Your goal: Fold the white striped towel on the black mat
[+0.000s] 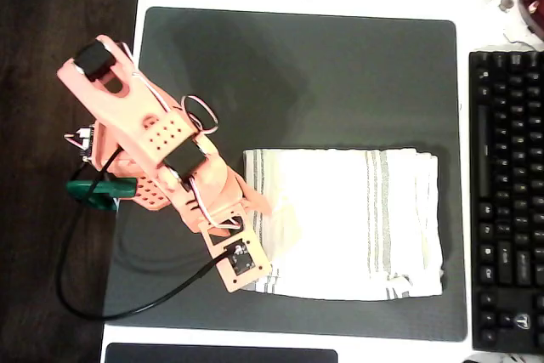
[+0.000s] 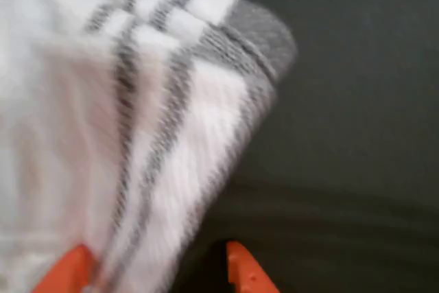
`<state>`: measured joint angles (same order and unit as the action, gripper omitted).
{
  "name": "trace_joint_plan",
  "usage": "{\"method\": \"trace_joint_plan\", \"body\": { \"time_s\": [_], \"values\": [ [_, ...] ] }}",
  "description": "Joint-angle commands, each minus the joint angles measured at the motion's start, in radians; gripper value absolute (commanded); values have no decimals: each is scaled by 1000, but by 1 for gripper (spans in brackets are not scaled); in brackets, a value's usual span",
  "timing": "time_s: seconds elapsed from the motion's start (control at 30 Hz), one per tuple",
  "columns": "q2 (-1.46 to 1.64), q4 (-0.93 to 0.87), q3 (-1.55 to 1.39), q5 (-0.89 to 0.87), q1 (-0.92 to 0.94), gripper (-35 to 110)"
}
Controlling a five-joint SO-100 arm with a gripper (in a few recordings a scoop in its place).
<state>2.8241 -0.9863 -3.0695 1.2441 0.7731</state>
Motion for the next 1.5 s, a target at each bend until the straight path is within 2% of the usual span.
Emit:
{"method": "trace_joint_plan", "body": {
  "time_s": [0.0,0.17,0.3,0.57,0.67,0.9,1.0,1.1,1.2,1.37,1.47],
  "values": [
    [-9,117,-84,0,-23,19],
    [-81,156,-71,-20,-91,8],
    [-94,95,-37,-12,-124,0],
    [-37,-261,156,-63,-118,0],
    [25,-388,239,8,-69,0],
    [67,-584,489,55,-41,0],
    [61,-624,604,5,-84,0],
    [58,-597,676,-83,-163,0],
    [43,-491,712,-183,-230,0],
    [-52,-265,716,-302,-316,0],
    [-124,-71,681,-365,-347,0]
  ]
}}
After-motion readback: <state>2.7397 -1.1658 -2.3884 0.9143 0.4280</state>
